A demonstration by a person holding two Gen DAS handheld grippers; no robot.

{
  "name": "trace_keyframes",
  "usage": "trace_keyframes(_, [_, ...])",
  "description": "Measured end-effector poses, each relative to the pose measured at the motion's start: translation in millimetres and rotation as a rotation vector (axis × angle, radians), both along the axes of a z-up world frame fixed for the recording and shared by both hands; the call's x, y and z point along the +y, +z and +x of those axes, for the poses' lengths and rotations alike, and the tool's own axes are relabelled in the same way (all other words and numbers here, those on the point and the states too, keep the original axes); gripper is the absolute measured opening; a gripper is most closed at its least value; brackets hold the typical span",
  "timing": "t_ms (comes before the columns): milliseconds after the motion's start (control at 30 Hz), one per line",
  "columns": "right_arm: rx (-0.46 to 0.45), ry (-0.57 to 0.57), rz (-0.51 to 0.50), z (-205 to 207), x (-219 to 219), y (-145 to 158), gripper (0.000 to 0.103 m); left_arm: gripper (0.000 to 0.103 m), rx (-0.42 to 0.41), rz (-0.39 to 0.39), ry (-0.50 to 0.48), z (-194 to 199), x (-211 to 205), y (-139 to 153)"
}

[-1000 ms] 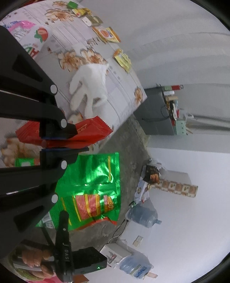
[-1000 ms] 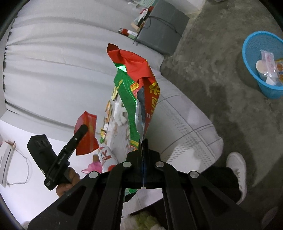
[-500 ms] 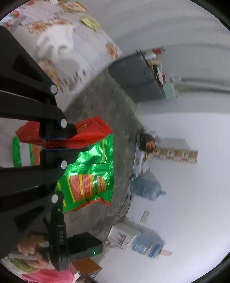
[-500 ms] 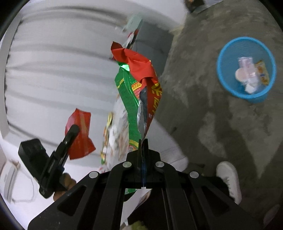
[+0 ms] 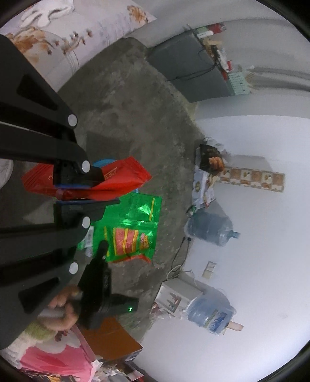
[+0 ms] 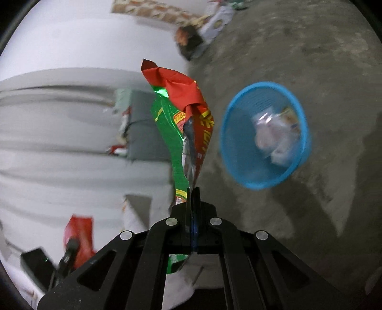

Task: Collect trash
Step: 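Open both grippers over the wastebasket to drop bag and wrapper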

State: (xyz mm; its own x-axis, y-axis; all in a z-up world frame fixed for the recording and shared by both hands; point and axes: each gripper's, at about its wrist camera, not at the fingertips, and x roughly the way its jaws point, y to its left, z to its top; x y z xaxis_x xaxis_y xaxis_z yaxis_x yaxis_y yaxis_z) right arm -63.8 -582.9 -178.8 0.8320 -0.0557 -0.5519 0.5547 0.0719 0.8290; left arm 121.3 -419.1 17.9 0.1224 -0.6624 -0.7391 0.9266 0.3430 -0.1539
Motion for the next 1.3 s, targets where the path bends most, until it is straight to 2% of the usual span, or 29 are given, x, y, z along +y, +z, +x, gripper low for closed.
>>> trace_keyframes(100, [0.131,-0.034,-0.023,13.4,-20.3,-28.9,0.0,0.006,0.026,0.038,-0.011,5.2,-17.5,-17.1])
trace_keyframes(133, [0.165,-0.042,-0.026,14.0,-26.2,-37.0,0.004,0.006,0.035,0.052,-0.014,7.0,-23.9,-23.5])
trace_keyframes(167, [0.237,-0.055,-0.024,19.6,-33.2,-53.6,0.005,0.006,0.044,0.067,-0.017,8.1,-31.5,-30.2])
trace_keyframes(200, [0.279,-0.063,-0.016,19.5,-36.1,-62.3,0.015,0.006,0.053,0.08,-0.021,9.3,-37.5,-36.4])
trace_keyframes(233, [0.329,-0.072,-0.003,21.9,-40.3,-76.6,0.031,0.006,0.062,0.096,-0.025,10.2,-45.2,-43.6])
trace_keyframes(267, [0.36,-0.077,0.001,24.0,-43.2,-84.4,0.035,0.006,0.069,0.111,-0.027,10.3,-54.4,-52.0])
trace_keyframes(300, [0.429,-0.091,0.009,21.6,-44.8,-93.6,0.041,0.006,0.075,0.124,-0.03,10.8,-62.2,-58.2])
trace_keyframes(367, [0.43,-0.114,0.007,11.6,-43.2,-92.6,0.044,0.006,0.097,0.149,-0.036,13.3,-77.4,-70.0])
trace_keyframes(433, [0.398,-0.138,-0.016,1.8,-35.9,-87.9,0.055,0.006,0.11,0.161,-0.047,13.4,-91.8,-79.9])
trace_keyframes(533, [0.387,-0.165,-0.059,-18.3,-26.6,-76.9,0.057,0.006,0.145,0.176,-0.077,12.1,-118.9,-96.1])
trace_keyframes(667, [0.347,-0.2,-0.052,-45.0,-7.4,-65.9,0.058,0.009,0.186,0.2,-0.091,9.3,-159.0,-120.7])
trace_keyframes(700, [0.348,-0.208,-0.054,-49.4,-4.6,-62.2,0.058,0.023,0.22,0.22,-0.104,8.1,-172.4,-132.1])
trace_keyframes(733, [0.351,-0.214,-0.055,-52.3,-4.0,-60.5,0.058,0.049,0.231,0.242,-0.1,7.9,-179.5,-139.0])
trace_keyframes(800, [0.358,-0.206,-0.054,-55.2,2.0,-59.5,0.058,0.079,0.233,0.289,-0.056,7.4,-190.8,-152.6])
trace_keyframes(833, [0.361,-0.2,-0.052,-51.8,-0.3,-59.5,0.058,0.079,0.226,0.301,-0.029,7.0,-192.1,-156.7])
trace_keyframes(933, [0.374,-0.178,-0.065,-53.3,3.0,-54.3,0.058,0.079,0.237,0.307,-0.027,4.9,-187.5,-152.7])
trace_keyframes(1033, [0.361,-0.154,-0.075,-48.3,5.4,-49.4,0.058,0.08,0.22,0.273,-0.017,6.4,-169.6,-133.6])
trace_keyframes(1200, [0.346,-0.103,-0.124,-33.1,17.3,-27.7,0.06,0.082,0.193,0.183,-0.003,8.0,-123.3,-84.6])
trace_keyframes(1300, [0.326,-0.053,-0.154,-21.8,28.6,-9.8,0.065,0.084,0.164,0.099,0.023,11.4,-74.4,-47.3])
